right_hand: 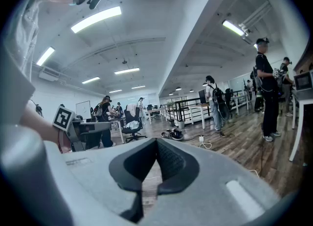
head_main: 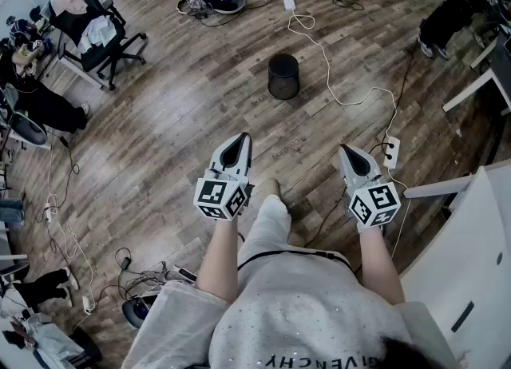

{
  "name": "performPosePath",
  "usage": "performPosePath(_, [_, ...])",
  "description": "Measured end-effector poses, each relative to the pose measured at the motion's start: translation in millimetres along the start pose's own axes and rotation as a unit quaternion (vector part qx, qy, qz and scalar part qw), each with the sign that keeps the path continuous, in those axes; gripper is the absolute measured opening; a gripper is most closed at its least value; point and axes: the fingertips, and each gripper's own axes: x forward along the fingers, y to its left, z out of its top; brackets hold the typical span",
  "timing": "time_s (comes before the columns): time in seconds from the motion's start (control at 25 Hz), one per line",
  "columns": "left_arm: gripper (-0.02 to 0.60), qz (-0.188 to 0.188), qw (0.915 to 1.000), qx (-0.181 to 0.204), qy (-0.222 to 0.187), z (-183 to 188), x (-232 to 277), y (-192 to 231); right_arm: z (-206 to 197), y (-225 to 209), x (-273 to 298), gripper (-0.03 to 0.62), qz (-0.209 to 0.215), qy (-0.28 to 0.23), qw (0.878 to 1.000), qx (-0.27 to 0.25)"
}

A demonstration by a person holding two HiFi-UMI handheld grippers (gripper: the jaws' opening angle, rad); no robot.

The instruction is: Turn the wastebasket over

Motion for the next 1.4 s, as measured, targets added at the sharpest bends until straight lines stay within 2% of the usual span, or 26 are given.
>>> performPosePath(0.2, [-0.002, 0.001, 0.9999, -0.009, 0.01, -1, 45, 31, 2, -20, 47, 0.0, 0.005, 0.012, 1.0, 0.002])
performPosePath(0.64, [-0.002, -0.003, 0.9985, -0.036, 0.04, -5, 136, 109, -3, -68, 139, 0.0, -0.025, 0.042, 0.998, 0.035])
performPosePath(0.96, [-0.002, -0.016, 0.9983, -0.041, 0.039, 8, 199, 177, 9, -91, 217, 0.002, -0.038, 0.032, 0.997, 0.056])
performPosePath(1.2, [-0.002, -0.01, 0.9985, -0.023, 0.048, 6, 209, 211, 3, -90, 256, 0.012, -0.042, 0.038, 0.996, 0.067])
performPosePath(1.4, [-0.002, 0.014, 0.9973, -0.055, 0.046, -1, 207, 239, 7, -88, 278, 0.012, -0.032, 0.046, 0.996, 0.07])
